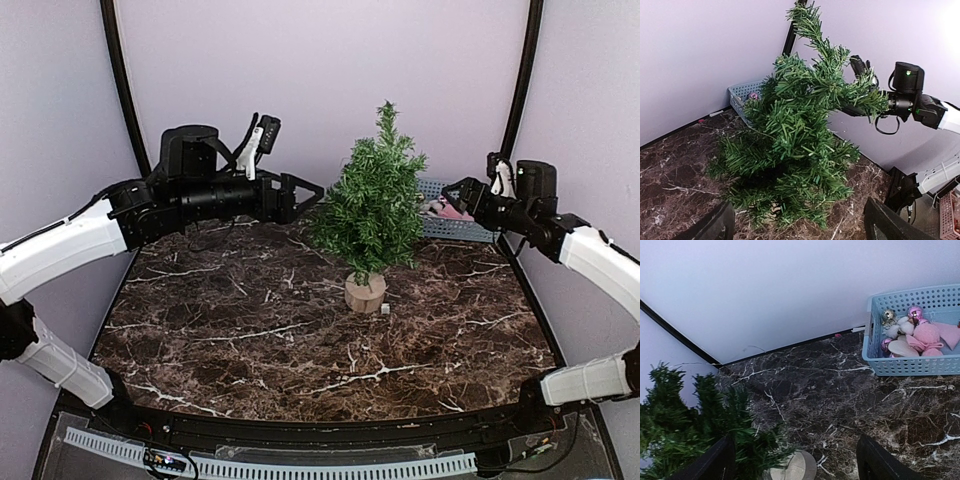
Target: Decorate the small christmas tree
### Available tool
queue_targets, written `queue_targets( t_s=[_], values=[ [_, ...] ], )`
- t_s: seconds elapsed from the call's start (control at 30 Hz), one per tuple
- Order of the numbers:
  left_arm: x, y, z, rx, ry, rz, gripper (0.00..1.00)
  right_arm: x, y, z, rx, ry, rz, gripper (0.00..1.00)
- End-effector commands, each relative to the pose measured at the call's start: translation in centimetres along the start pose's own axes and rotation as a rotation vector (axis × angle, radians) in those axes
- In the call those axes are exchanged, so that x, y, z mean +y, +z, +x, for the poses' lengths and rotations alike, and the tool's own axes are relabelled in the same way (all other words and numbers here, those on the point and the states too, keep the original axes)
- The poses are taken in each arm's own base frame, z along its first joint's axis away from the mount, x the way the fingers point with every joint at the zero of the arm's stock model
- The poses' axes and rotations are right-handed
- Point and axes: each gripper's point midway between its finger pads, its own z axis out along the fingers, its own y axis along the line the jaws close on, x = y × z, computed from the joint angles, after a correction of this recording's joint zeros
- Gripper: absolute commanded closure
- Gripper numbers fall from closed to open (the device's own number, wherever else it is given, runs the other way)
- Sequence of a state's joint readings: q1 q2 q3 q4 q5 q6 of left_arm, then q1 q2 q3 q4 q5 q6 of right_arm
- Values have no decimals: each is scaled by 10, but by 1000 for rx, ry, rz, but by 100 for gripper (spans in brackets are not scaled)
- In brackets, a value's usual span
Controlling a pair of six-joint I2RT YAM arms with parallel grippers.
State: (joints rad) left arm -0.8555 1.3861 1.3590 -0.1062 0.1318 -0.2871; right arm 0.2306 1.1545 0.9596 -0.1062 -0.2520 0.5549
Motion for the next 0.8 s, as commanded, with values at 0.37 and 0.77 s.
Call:
queue_targets(
  t_s=[0.37,0.77],
  values=[
    [19,15,51,103,-177,-48,7,-75,59,14,75,70,41,16],
    [31,1,68,115,-212,-96,6,-87,99,75,259,130,-97,17]
  ],
)
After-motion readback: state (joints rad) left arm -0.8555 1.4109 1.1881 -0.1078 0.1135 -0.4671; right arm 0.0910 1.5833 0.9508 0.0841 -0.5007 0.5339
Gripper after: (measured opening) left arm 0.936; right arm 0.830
